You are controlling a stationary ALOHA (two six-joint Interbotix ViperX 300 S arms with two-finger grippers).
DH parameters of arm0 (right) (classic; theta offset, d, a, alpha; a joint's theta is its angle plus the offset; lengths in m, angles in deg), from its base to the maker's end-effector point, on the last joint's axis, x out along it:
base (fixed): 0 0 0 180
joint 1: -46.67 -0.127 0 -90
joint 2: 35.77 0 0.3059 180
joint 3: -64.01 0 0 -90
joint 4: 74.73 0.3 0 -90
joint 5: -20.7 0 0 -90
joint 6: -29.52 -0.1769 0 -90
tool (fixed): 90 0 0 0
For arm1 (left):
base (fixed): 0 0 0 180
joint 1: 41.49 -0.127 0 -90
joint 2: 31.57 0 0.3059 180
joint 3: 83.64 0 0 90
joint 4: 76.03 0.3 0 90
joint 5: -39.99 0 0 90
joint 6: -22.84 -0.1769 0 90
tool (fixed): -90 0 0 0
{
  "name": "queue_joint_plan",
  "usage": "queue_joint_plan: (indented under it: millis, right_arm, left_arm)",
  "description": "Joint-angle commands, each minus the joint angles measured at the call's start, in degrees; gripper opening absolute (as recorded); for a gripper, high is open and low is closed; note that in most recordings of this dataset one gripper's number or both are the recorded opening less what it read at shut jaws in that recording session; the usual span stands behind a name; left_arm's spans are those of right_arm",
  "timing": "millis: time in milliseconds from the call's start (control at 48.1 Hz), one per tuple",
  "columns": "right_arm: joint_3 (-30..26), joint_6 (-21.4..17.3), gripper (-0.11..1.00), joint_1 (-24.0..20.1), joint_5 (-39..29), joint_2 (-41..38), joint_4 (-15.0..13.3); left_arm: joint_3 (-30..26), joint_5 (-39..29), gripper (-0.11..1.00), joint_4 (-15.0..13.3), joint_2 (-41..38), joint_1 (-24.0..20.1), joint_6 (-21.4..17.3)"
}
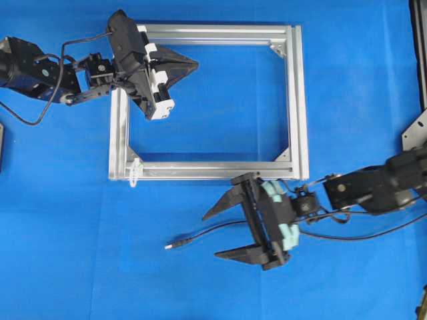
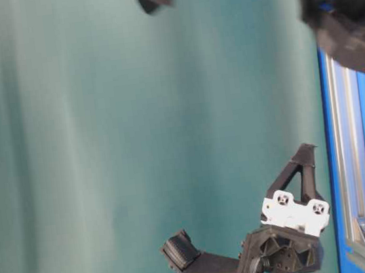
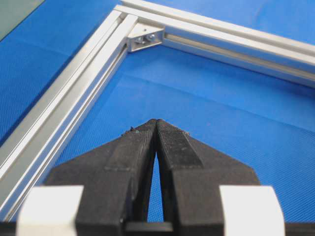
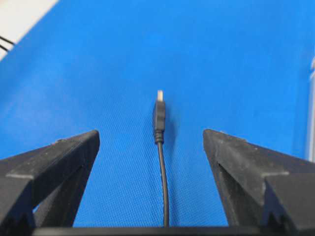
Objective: Insert the wire through the string loop located on the left side.
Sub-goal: 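Lower the right gripper onto the black USB cable near its plug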
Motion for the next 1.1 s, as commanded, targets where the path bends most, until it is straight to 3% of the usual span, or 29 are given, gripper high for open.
queue_joint_plan:
  millis: [0, 291, 665, 748, 956, 1018, 1081]
  right_arm:
    - [-2.5, -0.5, 0.92, -0.3, 0.3, -1.6, 0.5]
    - [-6.2, -3.7, 0.92, -0.3, 0.3, -8.9, 1.1]
    - [-6.3, -3.8, 0.83, -0.3, 0.5, -9.1, 1.2]
    - [-6.4, -3.8, 0.69, -0.3, 0.5, -9.1, 1.2]
    - [-6.3, -3.7, 0.13, 0.0, 0.4, -9.1, 1.2]
    - [-6.4, -3.6, 0.03, 0.1, 0.3, -9.1, 1.2]
    - [-6.3, -3.7, 0.0, 0.1, 0.3, -9.1, 1.2]
  left_arm:
    - [-0.9, 0.4, 0.0, 0.2, 1.8, 0.0, 0.0]
    - [-0.4, 0.4, 0.0, 0.2, 1.9, 0.0, 0.0]
    - [-0.3, 0.4, 0.0, 0.2, 1.9, 0.0, 0.0]
    - [-0.2, 0.4, 0.0, 0.2, 1.9, 0.0, 0.0]
    - [-0.1, 0.4, 0.0, 0.2, 2.0, 0.0, 0.0]
    - [-0.1, 0.4, 0.0, 0.2, 2.0, 0.1, 0.0]
    - [-0.1, 0.4, 0.0, 0.2, 2.0, 0.0, 0.0]
